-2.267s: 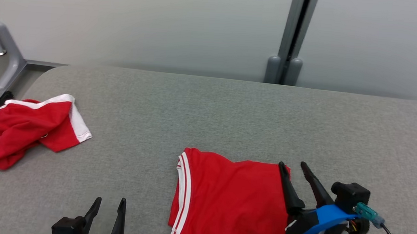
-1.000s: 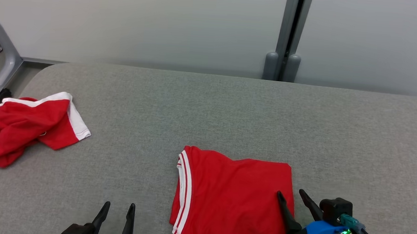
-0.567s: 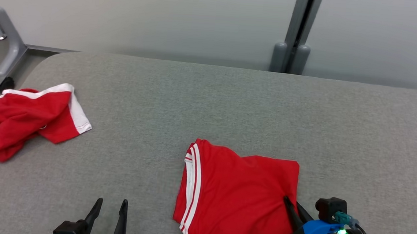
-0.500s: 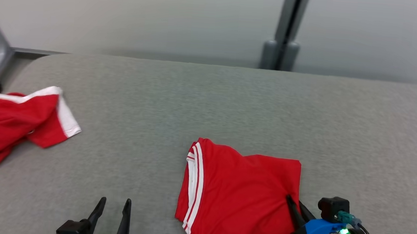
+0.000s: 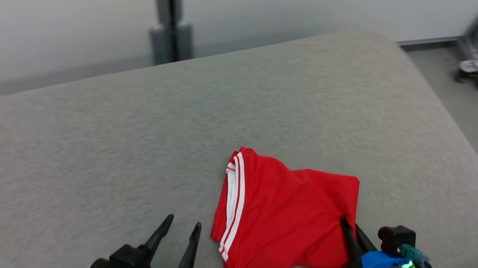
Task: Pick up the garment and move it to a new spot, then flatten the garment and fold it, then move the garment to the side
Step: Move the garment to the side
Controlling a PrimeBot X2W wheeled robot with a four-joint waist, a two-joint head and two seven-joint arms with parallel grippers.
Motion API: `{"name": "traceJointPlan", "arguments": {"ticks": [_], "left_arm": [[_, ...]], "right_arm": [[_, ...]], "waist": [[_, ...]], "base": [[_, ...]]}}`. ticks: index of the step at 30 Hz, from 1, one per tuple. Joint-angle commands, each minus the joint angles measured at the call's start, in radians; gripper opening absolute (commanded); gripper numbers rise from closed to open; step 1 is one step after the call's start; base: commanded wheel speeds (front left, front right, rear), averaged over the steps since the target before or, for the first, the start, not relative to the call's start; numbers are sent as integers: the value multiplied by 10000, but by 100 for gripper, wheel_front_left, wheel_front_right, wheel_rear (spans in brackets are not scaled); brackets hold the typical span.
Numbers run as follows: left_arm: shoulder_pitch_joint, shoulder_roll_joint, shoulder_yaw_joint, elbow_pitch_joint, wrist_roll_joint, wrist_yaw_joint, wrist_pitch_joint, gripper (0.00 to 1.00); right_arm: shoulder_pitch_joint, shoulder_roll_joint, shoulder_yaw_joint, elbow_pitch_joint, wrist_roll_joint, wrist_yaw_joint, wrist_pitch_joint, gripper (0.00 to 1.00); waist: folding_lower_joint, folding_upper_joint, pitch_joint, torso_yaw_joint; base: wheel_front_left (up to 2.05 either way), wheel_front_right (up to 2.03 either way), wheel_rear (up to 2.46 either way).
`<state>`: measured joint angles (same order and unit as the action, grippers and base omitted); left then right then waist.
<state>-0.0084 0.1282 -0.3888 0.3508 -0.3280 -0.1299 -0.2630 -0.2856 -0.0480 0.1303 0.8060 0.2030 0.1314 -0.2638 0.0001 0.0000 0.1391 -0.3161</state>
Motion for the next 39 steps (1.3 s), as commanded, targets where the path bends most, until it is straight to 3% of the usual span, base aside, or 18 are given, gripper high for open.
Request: {"name": "traceJointPlan", "arguments": {"ticks": [1, 7, 13, 16, 20, 25, 28, 31, 36, 37, 38, 39], "left_arm": [[-177, 116, -128, -85, -65, -13, -23, 100], [-401, 424, -680, -219, -217, -13, -24, 100], [-620, 931, -1118, -315, -278, -12, -24, 100], [-723, 1318, -1222, -397, -352, -12, -23, 100], [-922, 1865, -1074, -595, -512, -12, -23, 100], [-1189, 2525, -921, -822, -679, 7, -4, 100], [-1300, 2708, -822, -879, -783, 8, 5, 100], [-1285, 2768, -811, -838, -847, 10, 23, 100], [-1228, 2697, -794, -795, -891, 11, 40, 100], [-1243, 2654, -785, -799, -896, 11, 40, 100], [-1269, 2615, -777, -796, -898, 11, 40, 100], [-1309, 2581, -782, -794, -893, 10, 39, 100]], "right_arm": [[165, -64, -52, -163, -41, -14, -5, 0], [297, -52, -167, -703, -15, -11, -4, 0], [-516, -55, -371, -659, -837, -11, -6, 0], [-1372, -49, -1184, -539, -1712, -9, 120, 0], [-2724, -64, -3056, -781, -3487, -11, 729, 0], [-3957, -120, -5742, -1972, -6046, -11, 2006, 0], [-4405, -163, -6989, -2700, -6987, -11, 2514, 0], [-4600, -189, -7709, -3159, -7622, -11, 2810, 0], [-4735, -173, -8063, -3512, -8047, -11, 2964, 0], [-4729, -157, -8111, -3583, -8107, -11, 2978, 3], [-4737, -155, -8253, -3664, -8143, -12, 3008, 48], [-4700, -142, -8348, -3684, -8220, -12, 3062, 100]], "waist": [[-1, 0, -322, -667], [-1, 0, 120, -1368], [-1, 0, 723, -1142], [-1, 0, 1186, -773], [-1, 0, 1840, -193], [-1, 0, 2599, 560], [-1, 0, 2825, 890], [-1, 0, 2884, 1058], [-1, 0, 2872, 1133], [-1, 0, 2865, 1134], [-1, 0, 2859, 1130], [-1, 0, 2847, 1126]], "base": [[0, 0, 0], [0, 0, 0], [0, 0, 0], [0, 0, 0], [0, 0, 0], [0, 0, 0], [0, 0, 0], [0, 0, 0], [0, 0, 0], [0, 0, 0], [0, 0, 0], [0, 0, 0]]}}
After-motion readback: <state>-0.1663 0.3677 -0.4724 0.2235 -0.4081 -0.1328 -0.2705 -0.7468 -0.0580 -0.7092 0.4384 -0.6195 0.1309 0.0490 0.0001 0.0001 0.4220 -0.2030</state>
